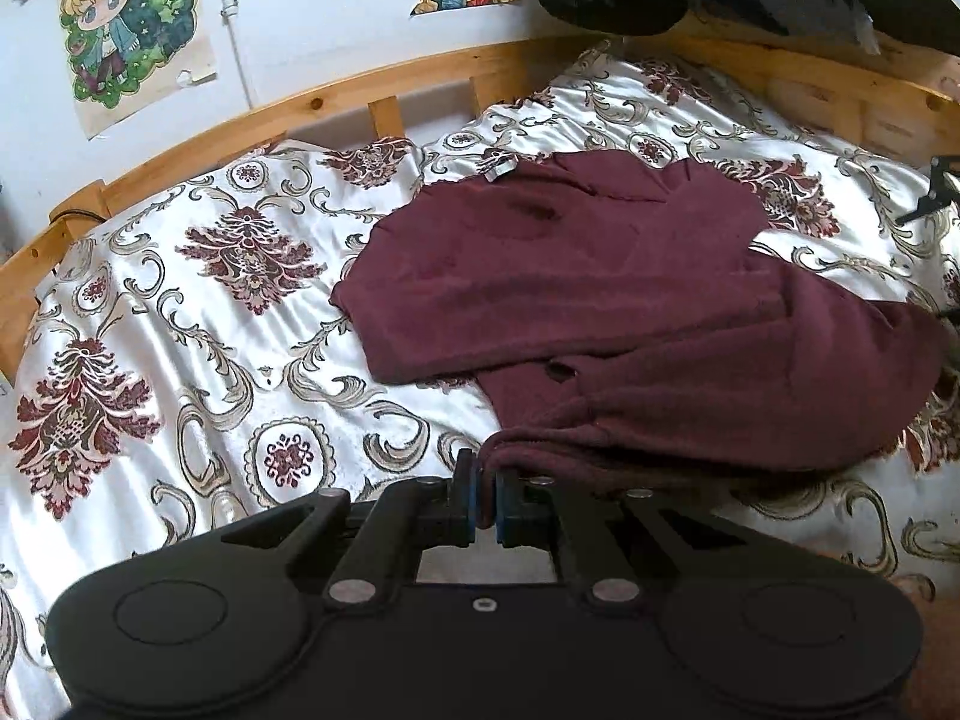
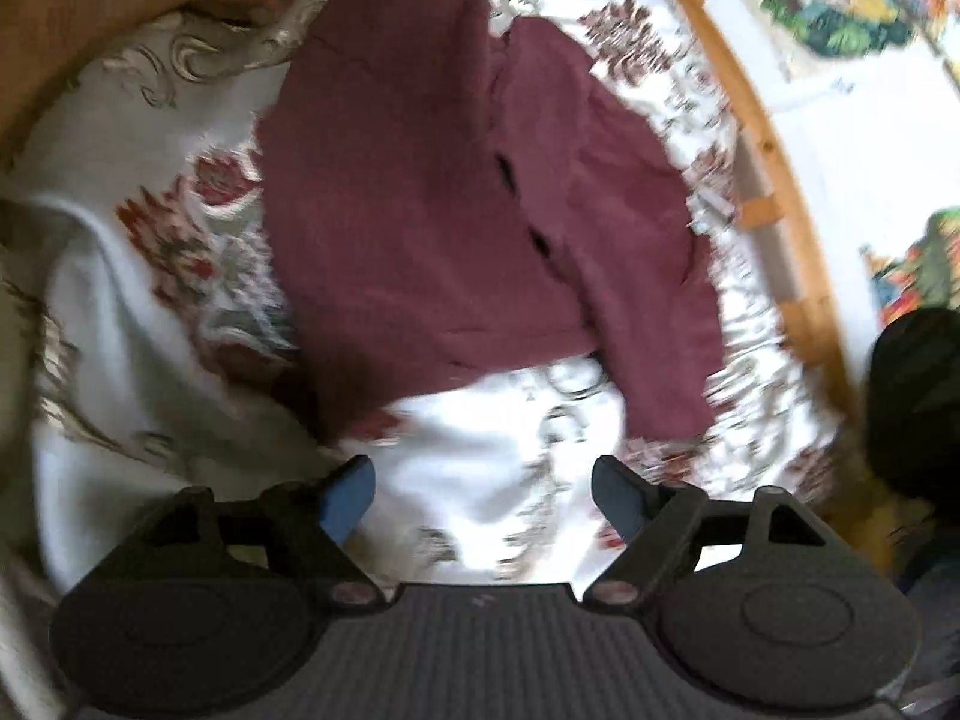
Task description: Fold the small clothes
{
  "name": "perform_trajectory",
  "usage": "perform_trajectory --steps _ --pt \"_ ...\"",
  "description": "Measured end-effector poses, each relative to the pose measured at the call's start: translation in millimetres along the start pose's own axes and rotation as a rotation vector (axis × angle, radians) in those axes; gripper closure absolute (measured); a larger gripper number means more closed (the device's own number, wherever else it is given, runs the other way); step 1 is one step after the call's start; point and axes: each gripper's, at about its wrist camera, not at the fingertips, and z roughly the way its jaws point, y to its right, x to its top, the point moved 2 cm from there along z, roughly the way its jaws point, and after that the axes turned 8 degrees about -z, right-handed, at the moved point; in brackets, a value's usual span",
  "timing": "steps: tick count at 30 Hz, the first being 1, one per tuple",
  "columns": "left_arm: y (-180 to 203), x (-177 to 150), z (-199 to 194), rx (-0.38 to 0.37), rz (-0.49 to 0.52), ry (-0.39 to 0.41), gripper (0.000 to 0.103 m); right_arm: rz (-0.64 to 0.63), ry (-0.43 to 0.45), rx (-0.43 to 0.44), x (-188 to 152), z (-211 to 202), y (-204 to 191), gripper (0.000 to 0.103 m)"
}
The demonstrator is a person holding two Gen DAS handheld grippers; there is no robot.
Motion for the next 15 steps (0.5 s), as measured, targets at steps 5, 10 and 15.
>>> perform_trajectory --steps 5,10,15 --pt "2.2 3.2 6.8 0.008 0.006 -0.006 0.097 -0.195 0.086 0.043 6.6 5.3 -18.6 0.027" --pt "2.7 4.5 3.1 0.01 0.008 -0.002 0.097 -0.358 0.212 0.068 12.6 2.3 -35.9 0.052" --pt "5.0 2.9 -13.9 -0.022 0.021 0.014 0.098 -0.148 0.3 0.206 12.3 -12.4 -10.0 0.098"
